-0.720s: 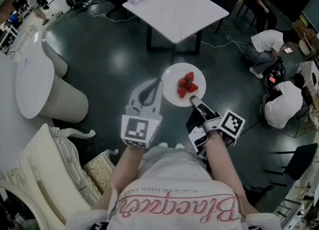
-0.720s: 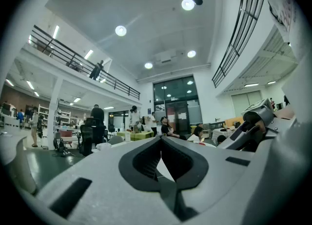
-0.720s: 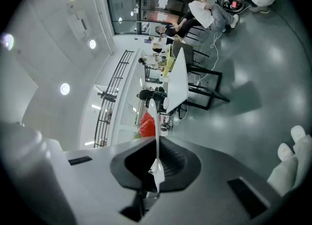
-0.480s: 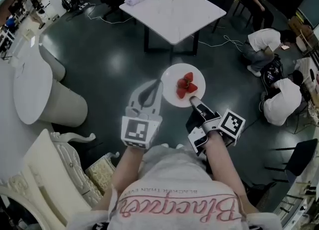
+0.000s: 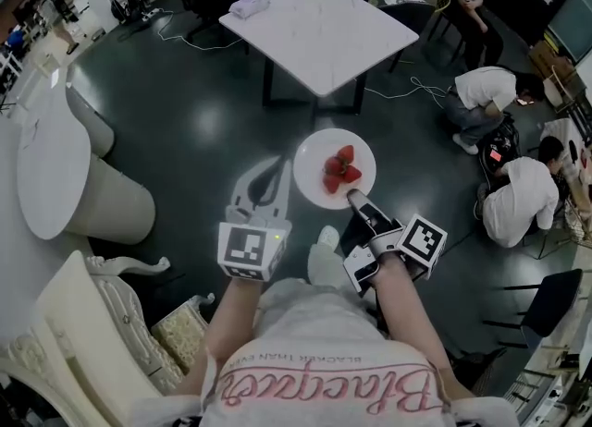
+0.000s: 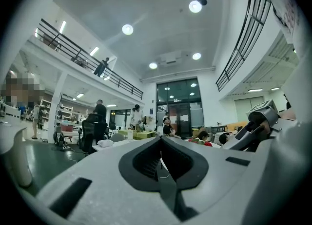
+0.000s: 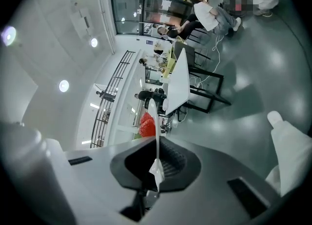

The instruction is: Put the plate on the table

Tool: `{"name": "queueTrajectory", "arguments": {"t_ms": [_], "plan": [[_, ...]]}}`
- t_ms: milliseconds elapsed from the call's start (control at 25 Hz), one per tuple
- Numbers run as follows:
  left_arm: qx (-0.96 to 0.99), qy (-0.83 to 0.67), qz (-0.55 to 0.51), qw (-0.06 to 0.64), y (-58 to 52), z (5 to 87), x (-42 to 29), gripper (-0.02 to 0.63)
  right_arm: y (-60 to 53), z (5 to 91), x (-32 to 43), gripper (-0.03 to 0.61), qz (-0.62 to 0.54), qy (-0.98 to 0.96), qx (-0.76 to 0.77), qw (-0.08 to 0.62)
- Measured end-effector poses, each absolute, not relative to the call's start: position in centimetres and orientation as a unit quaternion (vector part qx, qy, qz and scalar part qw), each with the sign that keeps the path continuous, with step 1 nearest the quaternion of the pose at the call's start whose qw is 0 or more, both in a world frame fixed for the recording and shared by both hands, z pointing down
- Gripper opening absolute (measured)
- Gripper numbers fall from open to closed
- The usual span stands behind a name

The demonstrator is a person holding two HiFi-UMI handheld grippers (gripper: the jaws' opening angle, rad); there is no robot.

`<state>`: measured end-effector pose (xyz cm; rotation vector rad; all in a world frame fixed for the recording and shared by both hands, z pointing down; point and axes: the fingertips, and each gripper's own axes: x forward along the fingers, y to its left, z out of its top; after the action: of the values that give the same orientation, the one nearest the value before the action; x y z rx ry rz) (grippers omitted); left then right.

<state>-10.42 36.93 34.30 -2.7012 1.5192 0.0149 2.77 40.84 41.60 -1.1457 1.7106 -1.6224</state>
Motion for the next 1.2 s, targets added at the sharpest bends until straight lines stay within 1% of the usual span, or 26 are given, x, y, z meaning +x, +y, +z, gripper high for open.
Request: {"name": "queueTrajectory", "arguments": {"t_ms": [280, 480, 760, 1200], "plan": [[-0.874, 0.487, -0.002, 0.013, 30.6, 34.2, -12.2, 0.005, 34.2, 41.7, 0.6, 0.011, -0.607, 0.626, -0.419, 0.253], [-0.869, 0.495, -0.002, 0.01, 26.1, 34.6, -12.0, 0.005, 29.5, 42.0, 0.9, 0.011, -0.61, 0.631, -0.412, 0.245], [-0.864, 0.504, -0.008, 0.0, 18.4, 34.9, -9.6, 0.005, 21.7, 42.1, 3.0, 0.011, -0.62, 0.632, -0.406, 0.226], [-0.864, 0.503, -0.013, 0.008, 4.0, 33.6, -4.0, 0.005, 7.3, 41.4, 8.1, 0.011, -0.629, 0.631, -0.392, 0.23]]}}
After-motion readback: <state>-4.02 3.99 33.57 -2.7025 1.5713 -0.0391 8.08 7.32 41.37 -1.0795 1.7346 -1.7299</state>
